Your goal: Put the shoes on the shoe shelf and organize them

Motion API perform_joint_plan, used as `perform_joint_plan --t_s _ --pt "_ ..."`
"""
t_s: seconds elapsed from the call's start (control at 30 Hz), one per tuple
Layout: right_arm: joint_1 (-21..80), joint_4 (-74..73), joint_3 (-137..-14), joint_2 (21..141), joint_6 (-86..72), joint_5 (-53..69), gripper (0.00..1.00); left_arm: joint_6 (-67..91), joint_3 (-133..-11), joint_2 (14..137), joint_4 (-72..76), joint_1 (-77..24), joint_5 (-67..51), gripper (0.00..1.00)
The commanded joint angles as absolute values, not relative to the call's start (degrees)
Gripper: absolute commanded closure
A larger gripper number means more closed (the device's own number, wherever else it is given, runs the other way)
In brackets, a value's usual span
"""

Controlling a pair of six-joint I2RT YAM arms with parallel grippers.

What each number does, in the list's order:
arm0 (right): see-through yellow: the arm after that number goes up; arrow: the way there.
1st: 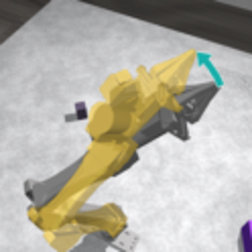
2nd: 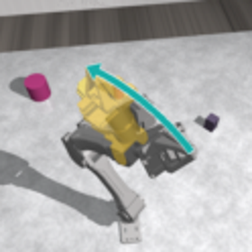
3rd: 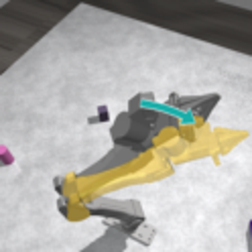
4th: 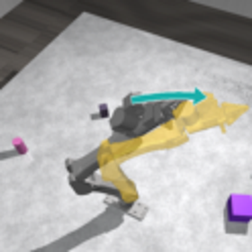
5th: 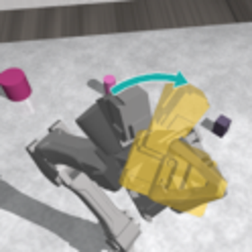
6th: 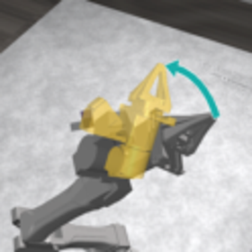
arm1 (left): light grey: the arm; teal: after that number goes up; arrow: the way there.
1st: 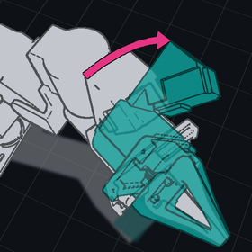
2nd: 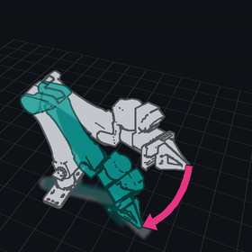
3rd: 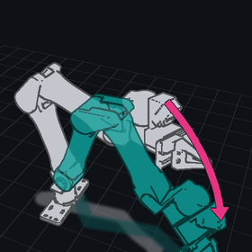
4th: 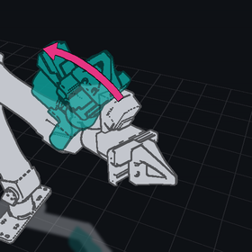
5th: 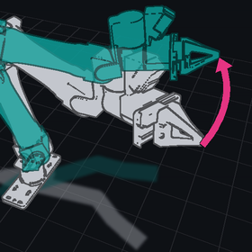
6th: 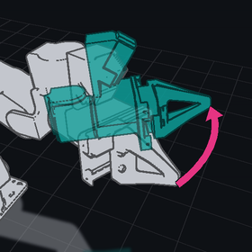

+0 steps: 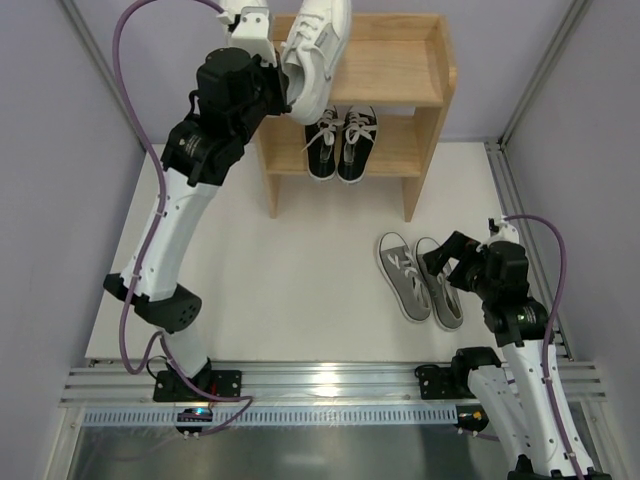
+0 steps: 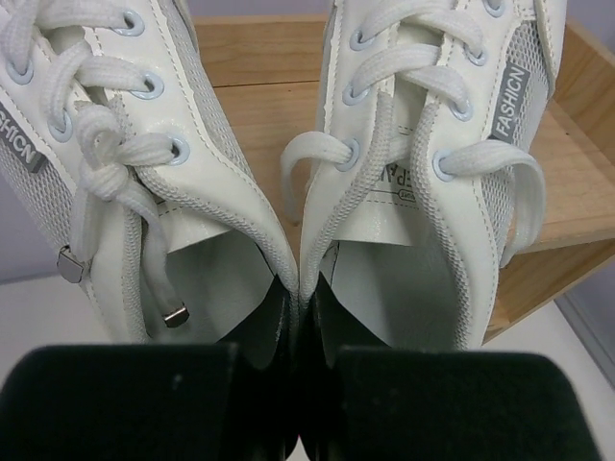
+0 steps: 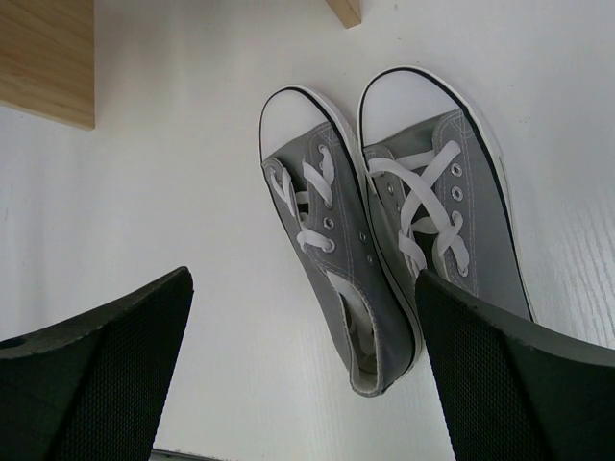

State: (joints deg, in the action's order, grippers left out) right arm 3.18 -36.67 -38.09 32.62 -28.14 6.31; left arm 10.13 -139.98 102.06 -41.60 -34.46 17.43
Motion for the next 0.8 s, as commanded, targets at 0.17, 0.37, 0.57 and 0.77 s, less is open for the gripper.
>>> perform_joint_plan --t_s 0.17,0.37,0.57,0.77 --pt "3.0 -36.2 -40.0 33.0 -27.2 5.7 0.02 10.7 -144.2 100.3 -27.9 -34.2 11.3 1.00" --pt "3.1 -35.7 -39.6 33.5 -27.3 5.9 0.02 9.5 -144.3 102.0 -26.3 -34.2 8.1 1.00" --pt "3.1 -35.9 -39.6 33.2 -26.8 5.5 0.02 7.9 -145.6 105.6 -26.7 -33.1 9.5 0.99" --pt "3.1 -35.9 -39.5 33.2 -26.7 5.4 0.02 8.3 -145.0 107.2 -26.6 -32.1 10.5 0.76"
